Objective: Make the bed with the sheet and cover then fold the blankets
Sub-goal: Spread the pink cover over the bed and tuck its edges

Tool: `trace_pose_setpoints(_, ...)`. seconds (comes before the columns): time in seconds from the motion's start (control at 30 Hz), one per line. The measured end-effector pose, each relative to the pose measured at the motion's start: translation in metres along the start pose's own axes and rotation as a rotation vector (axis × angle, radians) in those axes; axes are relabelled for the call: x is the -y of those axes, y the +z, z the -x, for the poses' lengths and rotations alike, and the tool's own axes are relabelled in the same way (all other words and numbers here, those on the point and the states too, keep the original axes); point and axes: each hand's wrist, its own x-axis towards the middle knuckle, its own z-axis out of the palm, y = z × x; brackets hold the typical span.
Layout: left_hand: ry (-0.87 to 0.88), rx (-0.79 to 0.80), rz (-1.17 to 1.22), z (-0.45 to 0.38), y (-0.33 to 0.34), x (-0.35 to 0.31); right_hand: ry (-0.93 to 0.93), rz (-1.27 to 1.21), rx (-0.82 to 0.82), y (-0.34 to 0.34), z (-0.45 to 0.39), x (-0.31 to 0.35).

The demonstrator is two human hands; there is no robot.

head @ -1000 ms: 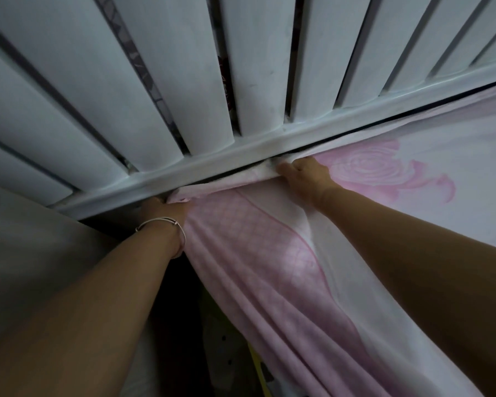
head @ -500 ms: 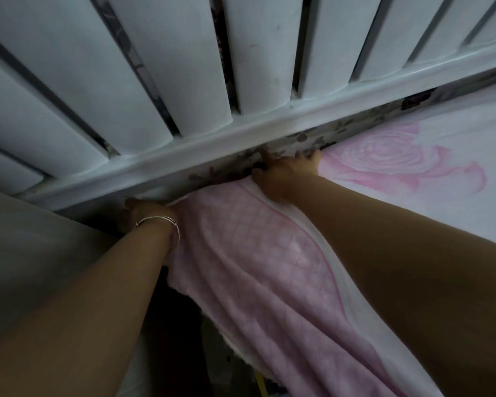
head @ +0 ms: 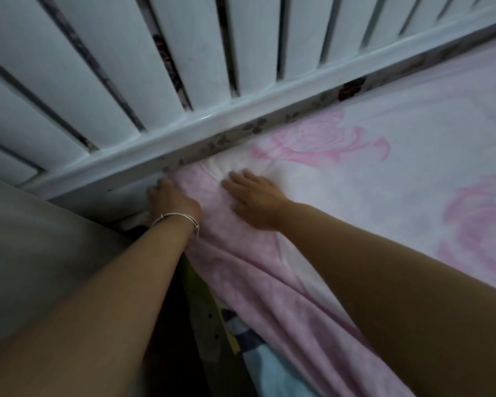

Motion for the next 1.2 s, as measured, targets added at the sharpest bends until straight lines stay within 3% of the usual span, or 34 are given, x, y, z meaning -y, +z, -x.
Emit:
trace_pose_setpoints(0.13,0.292,0.025,-0.067,0.082,0.001,-0.034,0.163,-0.541,0.137,-0.004,0.095,-0.024)
trace_pose_setpoints(0.23,0.603,0.071,-0.087,0.148,0.014,-0.048,0.318,-0.665,0.115,0.001,0.178,-0.061)
trace_pose_setpoints(0.3,0.879,0.194,-0.003,0.202,0.024,-0.05,0.433,-0.782,0.055,0.007,0.247,-0.084)
trace_pose_setpoints(0.37,1.048,0.398,-0.006,0.256,0.03,-0.044,0.524,-0.731,0.013,0.016,0.31,-0.1)
trace_pose_setpoints(0.43,1.2,0.572,-0.205,0.313,0.039,-0.037,0.6,-0.588,-0.007,0.026,0.38,-0.111)
trace_pose_setpoints(0.53,1.387,0.68,-0.448,0.35,0.048,-0.025,0.681,-0.442,0.091,0.041,0.433,-0.111)
trace_pose_setpoints(0.63,1.59,0.669,-0.816,0.371,0.056,-0.006,0.71,-0.375,-0.052,0.061,0.467,-0.092)
trace_pose_setpoints(0.67,1.629,0.61,-0.919,0.371,0.06,-0.001,0.693,-0.392,-0.106,0.068,0.473,-0.083)
trace_pose_setpoints(0.73,1.656,0.542,-0.876,0.371,0.064,0.003,0.634,-0.415,-0.087,0.087,0.482,-0.066)
trace_pose_setpoints(0.83,1.467,0.627,-0.536,0.369,0.063,-0.003,0.597,-0.297,-0.006,0.118,0.484,-0.051)
trace_pose_setpoints(0.9,1.344,0.638,-0.493,0.367,0.061,-0.01,0.721,-0.406,-0.146,0.121,0.486,-0.051)
trace_pose_setpoints(1.0,1.288,0.638,-0.632,0.356,0.06,-0.019,0.857,-0.493,-0.245,0.12,0.488,-0.066)
trace_pose_setpoints(1.1,1.391,0.509,-0.48,0.356,0.059,-0.014,0.977,-0.309,-0.364,0.125,0.487,-0.068)
trace_pose_setpoints(1.17,1.553,0.466,-0.381,0.368,0.056,-0.005,0.938,-0.16,-0.545,0.132,0.487,-0.061)
trace_pose_setpoints(1.2,1.651,0.473,-0.473,0.375,0.055,0.001,0.845,-0.05,-0.651,0.135,0.486,-0.056)
